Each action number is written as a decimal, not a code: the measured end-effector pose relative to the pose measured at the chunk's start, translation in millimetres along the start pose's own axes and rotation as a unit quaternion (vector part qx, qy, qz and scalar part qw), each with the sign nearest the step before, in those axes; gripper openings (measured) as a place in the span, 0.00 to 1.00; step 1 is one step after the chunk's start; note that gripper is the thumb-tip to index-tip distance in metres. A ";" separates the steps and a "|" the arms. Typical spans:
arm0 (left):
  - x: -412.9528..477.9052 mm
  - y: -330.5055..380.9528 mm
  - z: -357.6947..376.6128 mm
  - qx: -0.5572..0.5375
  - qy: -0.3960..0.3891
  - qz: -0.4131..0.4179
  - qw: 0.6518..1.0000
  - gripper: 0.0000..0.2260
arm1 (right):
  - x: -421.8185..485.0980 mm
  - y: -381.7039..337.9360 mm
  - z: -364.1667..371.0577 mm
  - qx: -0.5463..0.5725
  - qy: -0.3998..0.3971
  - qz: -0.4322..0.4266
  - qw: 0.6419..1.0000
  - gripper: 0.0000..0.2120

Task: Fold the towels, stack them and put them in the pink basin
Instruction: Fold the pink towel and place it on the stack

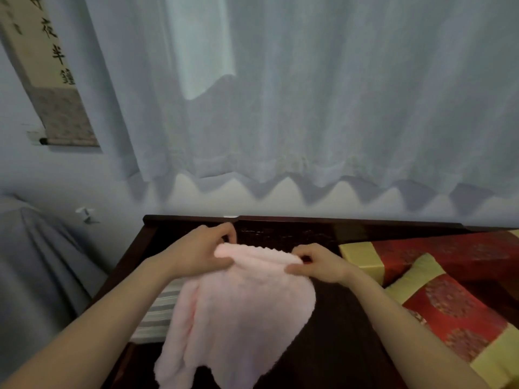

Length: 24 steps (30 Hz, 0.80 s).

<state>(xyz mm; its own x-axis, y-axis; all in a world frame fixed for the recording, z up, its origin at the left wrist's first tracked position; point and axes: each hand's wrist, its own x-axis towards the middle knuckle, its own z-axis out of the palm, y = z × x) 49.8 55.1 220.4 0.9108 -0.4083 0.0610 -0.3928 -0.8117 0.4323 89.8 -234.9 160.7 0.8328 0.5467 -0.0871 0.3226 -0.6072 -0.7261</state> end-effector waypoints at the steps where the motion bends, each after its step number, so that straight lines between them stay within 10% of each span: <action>1: -3.1 -11.6 6.2 0.048 -0.017 -0.017 0.999 0.15 | -1.4 4.2 -2.0 0.035 0.021 0.000 0.999 0.14; 6: -29.5 -72.5 57.7 0.230 -0.195 -0.190 0.934 0.22 | -3.4 10.4 -17.5 0.050 0.123 -0.028 0.991 0.11; 10: -51.7 -102.5 79.0 0.230 -0.184 -0.242 0.924 0.17 | -3.9 20.8 -36.7 0.015 0.169 0.009 0.985 0.16; 18: -41.6 -105.1 21.1 0.249 -0.068 -0.142 0.956 0.20 | -10.5 43.5 -64.9 -0.095 0.210 0.082 0.970 0.22; 24: -49.9 -129.0 -5.4 0.135 -0.121 -0.096 0.979 0.21 | -34.2 44.6 -90.4 0.122 0.185 0.149 0.964 0.09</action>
<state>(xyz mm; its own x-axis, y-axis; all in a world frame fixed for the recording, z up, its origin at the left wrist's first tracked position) 55.7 182.5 166.5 0.9271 -0.2981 -0.2272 -0.2664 -0.9505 0.1603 116.4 -332.8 193.0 0.9901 0.0980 -0.1004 -0.0340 -0.5264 -0.8496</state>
